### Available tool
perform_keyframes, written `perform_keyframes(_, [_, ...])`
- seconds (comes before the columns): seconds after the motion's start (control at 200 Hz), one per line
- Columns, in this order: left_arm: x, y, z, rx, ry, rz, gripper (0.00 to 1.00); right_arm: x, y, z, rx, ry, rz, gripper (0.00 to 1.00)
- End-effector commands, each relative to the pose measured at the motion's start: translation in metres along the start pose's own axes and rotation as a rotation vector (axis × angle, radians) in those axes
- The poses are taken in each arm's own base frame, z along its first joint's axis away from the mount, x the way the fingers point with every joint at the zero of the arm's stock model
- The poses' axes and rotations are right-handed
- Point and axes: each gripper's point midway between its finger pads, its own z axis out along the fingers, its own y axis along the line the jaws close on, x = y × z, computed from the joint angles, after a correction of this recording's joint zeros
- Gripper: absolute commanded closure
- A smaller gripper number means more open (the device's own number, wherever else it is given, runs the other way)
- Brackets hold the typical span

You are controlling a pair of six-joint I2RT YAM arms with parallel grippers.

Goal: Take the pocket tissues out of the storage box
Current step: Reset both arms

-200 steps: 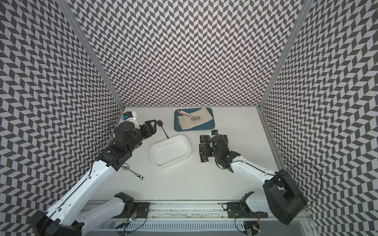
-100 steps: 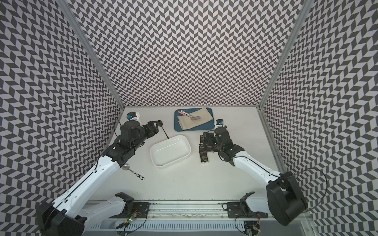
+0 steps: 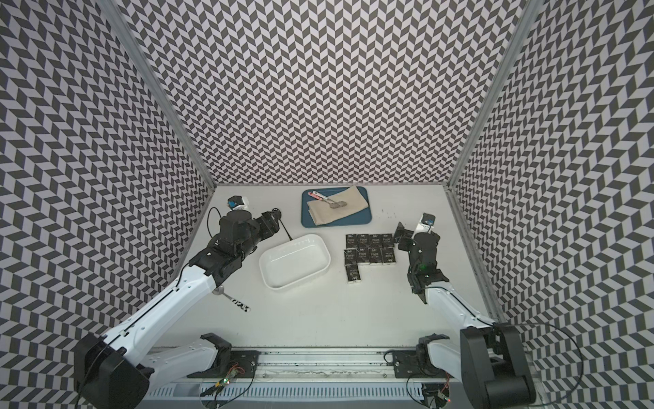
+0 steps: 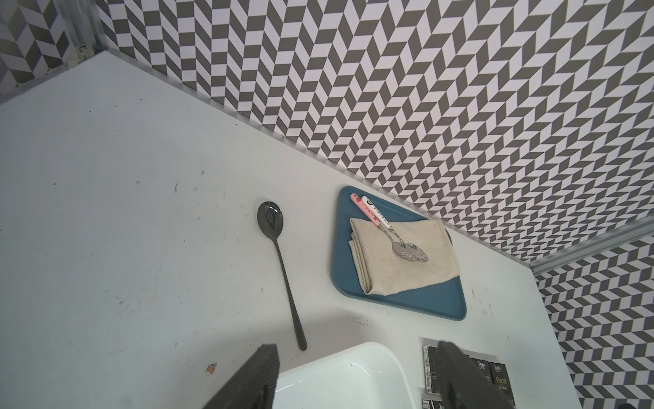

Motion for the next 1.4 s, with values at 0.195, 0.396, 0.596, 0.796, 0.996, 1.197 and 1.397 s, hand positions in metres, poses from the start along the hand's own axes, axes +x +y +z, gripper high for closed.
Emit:
perform_keyframes(0.195, [-0.011,-0.008,0.005,-0.014,-0.048,0.014,0.25,-0.011,-0.020,-0.006,0.028,-0.197,-0.062,0.01])
perform_keyframes(0.396, [-0.013,-0.008,0.007,-0.034,-0.052,0.018,0.25,-0.002,-0.012,-0.001,-0.029,-0.258,-0.101,0.01])
perform_keyframes(0.596, [-0.017,0.010,0.013,-0.104,-0.125,0.021,0.24,0.014,-0.027,0.001,0.033,-0.267,-0.060,0.01])
perform_keyframes(0.796, [-0.025,0.038,0.019,-0.219,-0.194,0.041,0.22,0.014,-0.024,0.003,0.023,-0.270,-0.077,0.00])
perform_keyframes(0.996, [-0.068,0.070,0.015,-0.341,-0.331,0.172,0.14,0.015,-0.024,0.005,0.028,-0.251,-0.076,0.00])
perform_keyframes(1.197, [-0.069,0.119,-0.006,-0.380,-0.477,0.370,0.01,0.015,-0.024,0.005,0.027,-0.254,-0.074,0.01])
perform_keyframes(1.397, [-0.027,0.171,0.011,-0.384,-0.430,0.425,0.01,0.016,-0.024,0.005,0.027,-0.251,-0.076,0.01])
